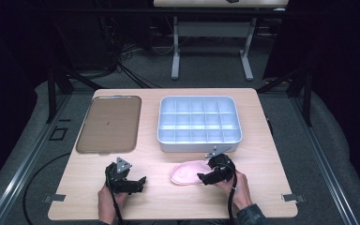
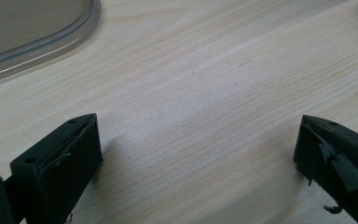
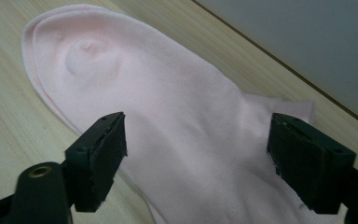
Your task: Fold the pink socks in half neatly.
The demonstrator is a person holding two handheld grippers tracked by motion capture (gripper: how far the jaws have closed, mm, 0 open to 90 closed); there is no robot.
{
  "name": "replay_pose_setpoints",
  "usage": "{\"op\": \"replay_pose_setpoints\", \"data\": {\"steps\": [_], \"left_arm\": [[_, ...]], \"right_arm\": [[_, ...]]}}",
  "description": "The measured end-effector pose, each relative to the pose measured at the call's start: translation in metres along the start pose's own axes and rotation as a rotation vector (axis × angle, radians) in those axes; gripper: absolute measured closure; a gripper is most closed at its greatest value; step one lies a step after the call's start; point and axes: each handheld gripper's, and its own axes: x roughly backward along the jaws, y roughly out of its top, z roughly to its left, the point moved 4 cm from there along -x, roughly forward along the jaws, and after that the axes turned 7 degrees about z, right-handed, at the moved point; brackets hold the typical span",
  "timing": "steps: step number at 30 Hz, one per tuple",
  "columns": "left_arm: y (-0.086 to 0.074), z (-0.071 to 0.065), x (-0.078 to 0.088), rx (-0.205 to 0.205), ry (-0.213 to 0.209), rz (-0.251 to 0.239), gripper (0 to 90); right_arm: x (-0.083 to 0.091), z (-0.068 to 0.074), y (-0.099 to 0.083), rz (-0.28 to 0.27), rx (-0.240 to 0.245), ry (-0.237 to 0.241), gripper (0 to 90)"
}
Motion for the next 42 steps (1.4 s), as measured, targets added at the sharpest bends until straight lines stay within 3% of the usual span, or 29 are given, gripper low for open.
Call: {"op": "replay_pose_setpoints", "data": {"steps": [7, 10, 17, 25, 27, 31, 35, 42], "left_arm": [[0.000, 0.000, 0.000, 0.000, 0.000, 0.000, 0.6], [0.000, 0.000, 0.000, 0.000, 0.000, 0.000, 0.6], [0.000, 0.000, 0.000, 0.000, 0.000, 0.000, 0.6], [0.000, 0.000, 0.000, -0.001, 0.000, -0.001, 0.7], [0.000, 0.000, 0.000, -0.001, 0.000, -0.001, 0.7], [0.000, 0.000, 0.000, 0.001, 0.000, -0.002, 0.8], [0.000, 0.000, 0.000, 0.000, 0.000, -0.003, 0.8], [0.000, 0.000, 0.000, 0.000, 0.000, -0.003, 0.9]], "right_arm": [[-0.009, 0.004, 0.001, 0.022, 0.010, -0.016, 26.8], [-0.010, 0.006, 0.001, 0.039, 0.021, -0.055, 30.7], [-0.009, 0.006, 0.000, 0.049, 0.022, -0.046, 35.5], [-0.005, 0.003, -0.003, 0.033, -0.013, -0.047, 58.8], [-0.004, 0.003, -0.005, 0.021, -0.031, -0.040, 68.3], [-0.003, 0.001, -0.007, 0.012, -0.040, -0.040, 76.3], [-0.001, 0.000, -0.009, -0.011, -0.054, -0.033, 81.8], [0.012, 0.004, -0.009, -0.063, -0.069, -0.007, 82.7]]}}
